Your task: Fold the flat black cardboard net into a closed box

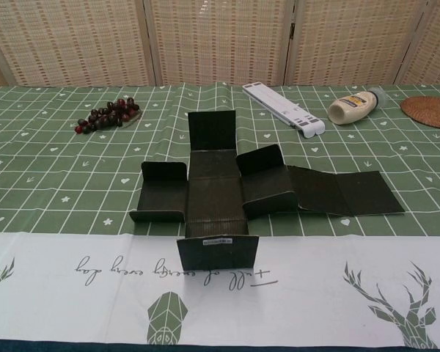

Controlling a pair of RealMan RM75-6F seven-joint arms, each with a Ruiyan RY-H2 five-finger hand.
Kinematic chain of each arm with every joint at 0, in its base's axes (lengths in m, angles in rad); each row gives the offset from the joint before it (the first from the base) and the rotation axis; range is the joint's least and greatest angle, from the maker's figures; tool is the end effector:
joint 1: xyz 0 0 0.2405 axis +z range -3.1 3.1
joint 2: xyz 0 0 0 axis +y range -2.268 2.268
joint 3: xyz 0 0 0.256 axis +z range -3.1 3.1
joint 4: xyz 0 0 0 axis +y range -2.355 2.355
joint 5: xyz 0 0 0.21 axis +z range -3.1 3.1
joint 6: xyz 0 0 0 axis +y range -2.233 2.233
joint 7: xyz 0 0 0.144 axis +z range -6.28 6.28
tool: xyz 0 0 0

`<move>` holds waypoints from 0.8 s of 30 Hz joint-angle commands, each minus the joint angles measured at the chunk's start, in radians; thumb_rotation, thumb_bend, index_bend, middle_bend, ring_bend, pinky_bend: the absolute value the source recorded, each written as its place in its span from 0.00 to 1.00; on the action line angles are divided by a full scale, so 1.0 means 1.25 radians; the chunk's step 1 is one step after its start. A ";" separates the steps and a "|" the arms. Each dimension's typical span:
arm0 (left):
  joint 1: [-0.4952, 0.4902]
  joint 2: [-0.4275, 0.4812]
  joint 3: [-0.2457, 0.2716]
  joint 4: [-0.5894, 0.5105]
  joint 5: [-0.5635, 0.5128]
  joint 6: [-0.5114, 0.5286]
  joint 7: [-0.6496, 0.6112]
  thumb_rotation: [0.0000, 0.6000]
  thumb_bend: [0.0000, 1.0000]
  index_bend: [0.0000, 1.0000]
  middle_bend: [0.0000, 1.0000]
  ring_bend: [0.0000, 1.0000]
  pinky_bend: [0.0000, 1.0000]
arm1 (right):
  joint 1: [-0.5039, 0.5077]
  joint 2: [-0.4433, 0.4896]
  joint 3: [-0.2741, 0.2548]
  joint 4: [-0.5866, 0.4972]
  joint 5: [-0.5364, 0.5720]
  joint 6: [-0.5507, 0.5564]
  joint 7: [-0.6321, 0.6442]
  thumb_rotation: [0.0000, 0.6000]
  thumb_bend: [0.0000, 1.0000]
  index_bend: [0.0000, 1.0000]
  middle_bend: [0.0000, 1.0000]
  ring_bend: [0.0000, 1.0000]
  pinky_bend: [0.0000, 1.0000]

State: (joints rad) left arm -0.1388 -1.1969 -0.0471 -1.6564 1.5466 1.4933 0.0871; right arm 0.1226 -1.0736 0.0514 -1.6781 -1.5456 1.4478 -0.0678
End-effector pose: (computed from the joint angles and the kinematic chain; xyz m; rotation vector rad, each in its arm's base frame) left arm -0.2778 0.1941 0.1295 -1.4471 -0.8730 -1.0037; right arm -0.2900 -0.1912 0.1601 1.4850 -0.8468 0.9037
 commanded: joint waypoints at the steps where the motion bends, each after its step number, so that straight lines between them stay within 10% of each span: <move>1: 0.000 0.000 0.000 -0.001 0.000 0.000 0.001 1.00 0.11 0.29 0.18 0.26 0.52 | 0.000 0.000 0.000 0.000 0.000 0.000 0.000 1.00 0.45 0.32 0.37 0.51 0.63; 10: 0.002 0.001 0.000 -0.003 0.002 0.007 0.001 1.00 0.11 0.29 0.18 0.26 0.52 | 0.013 0.006 -0.001 -0.021 0.006 -0.027 -0.026 1.00 0.45 0.32 0.36 0.54 0.64; 14: 0.004 0.001 0.002 -0.002 0.003 0.007 0.000 1.00 0.11 0.29 0.18 0.26 0.52 | 0.034 0.006 0.001 -0.046 0.020 -0.067 -0.067 1.00 0.39 0.30 0.33 0.64 0.80; 24: 0.008 0.000 0.006 0.007 0.003 0.010 -0.013 1.00 0.11 0.29 0.18 0.26 0.52 | 0.148 -0.012 0.028 -0.168 0.230 -0.287 -0.265 1.00 0.12 0.00 0.13 0.73 0.95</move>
State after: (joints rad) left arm -0.1292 -1.1967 -0.0400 -1.6490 1.5512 1.5049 0.0719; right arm 0.2535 -1.0737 0.0712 -1.8406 -1.3428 1.1673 -0.3288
